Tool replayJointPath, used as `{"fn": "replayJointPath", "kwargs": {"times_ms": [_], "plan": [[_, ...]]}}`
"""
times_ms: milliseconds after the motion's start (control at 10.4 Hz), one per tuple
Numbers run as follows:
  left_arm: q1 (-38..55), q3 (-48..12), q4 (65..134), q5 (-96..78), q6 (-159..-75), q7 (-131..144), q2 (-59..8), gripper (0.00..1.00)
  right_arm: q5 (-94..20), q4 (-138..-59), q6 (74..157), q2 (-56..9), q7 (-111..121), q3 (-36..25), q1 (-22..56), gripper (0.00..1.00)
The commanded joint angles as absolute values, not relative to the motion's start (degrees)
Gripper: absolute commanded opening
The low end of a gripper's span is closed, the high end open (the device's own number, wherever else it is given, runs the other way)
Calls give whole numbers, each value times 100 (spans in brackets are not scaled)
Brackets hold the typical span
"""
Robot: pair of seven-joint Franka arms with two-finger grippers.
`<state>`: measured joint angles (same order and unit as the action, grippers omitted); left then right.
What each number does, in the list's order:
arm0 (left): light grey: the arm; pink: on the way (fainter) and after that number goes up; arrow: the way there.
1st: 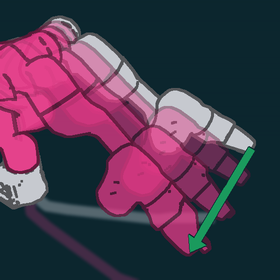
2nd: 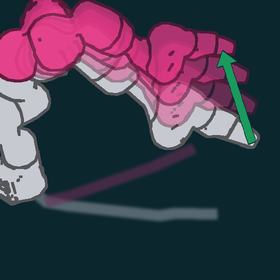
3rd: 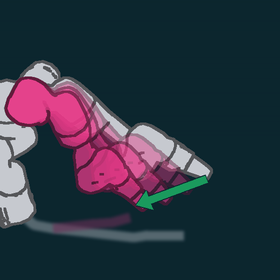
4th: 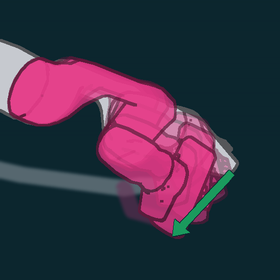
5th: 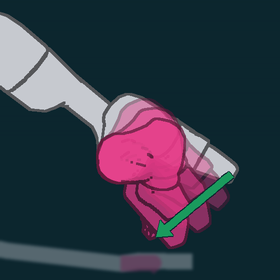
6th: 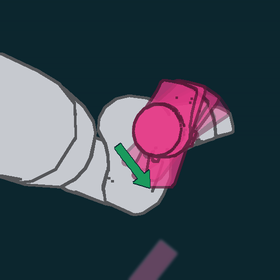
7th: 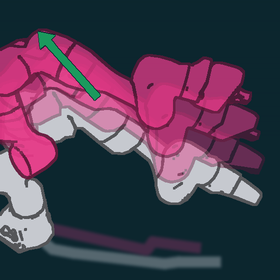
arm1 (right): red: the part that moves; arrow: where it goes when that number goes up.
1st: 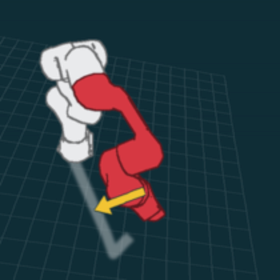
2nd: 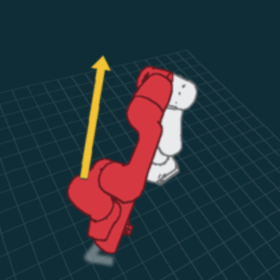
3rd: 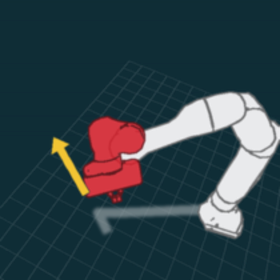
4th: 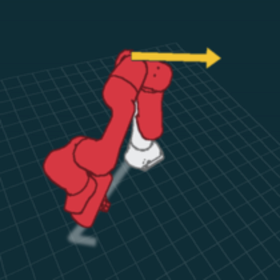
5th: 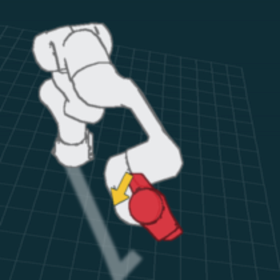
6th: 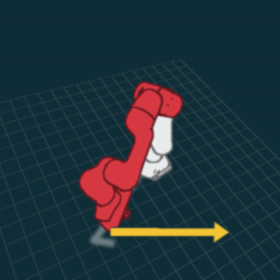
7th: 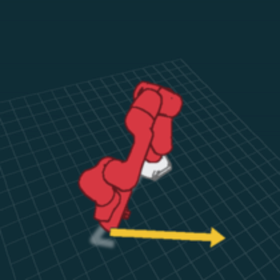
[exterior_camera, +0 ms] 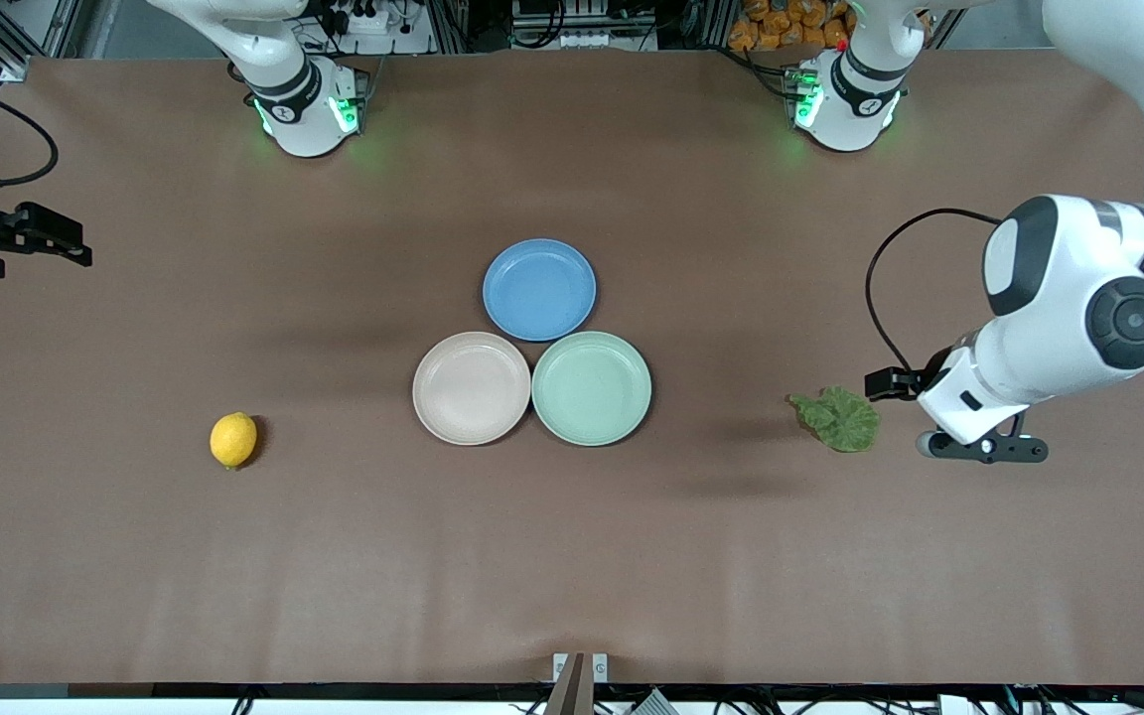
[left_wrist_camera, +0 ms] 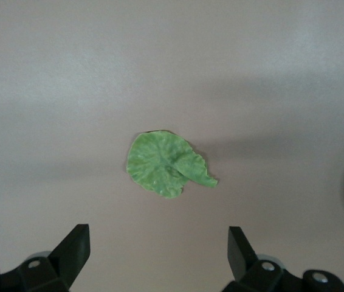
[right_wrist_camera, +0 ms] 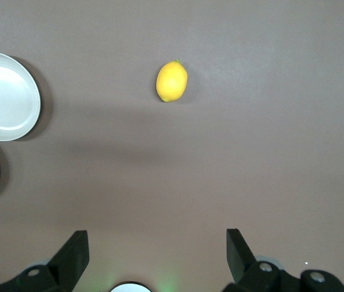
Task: Place lemon and lettuce in plates
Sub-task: 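Move the left gripper down toward the green lettuce leaf, then grasp the lettuce with the left gripper while the right gripper reaches the lemon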
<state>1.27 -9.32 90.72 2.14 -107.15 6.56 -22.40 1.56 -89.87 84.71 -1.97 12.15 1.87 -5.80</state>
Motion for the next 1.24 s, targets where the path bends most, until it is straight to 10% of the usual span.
{"fn": "replayJointPath", "kwargs": {"times_ms": [0, 1149], "plan": [[184, -940, 9219, 334, -10959, 606, -2390, 100, 149, -9018, 8473, -158, 1204, 237, -650, 100], [352, -940, 9765, 352, -11663, 563, -2733, 100, 114, -9814, 9576, -184, 1204, 255, -607, 100]]}}
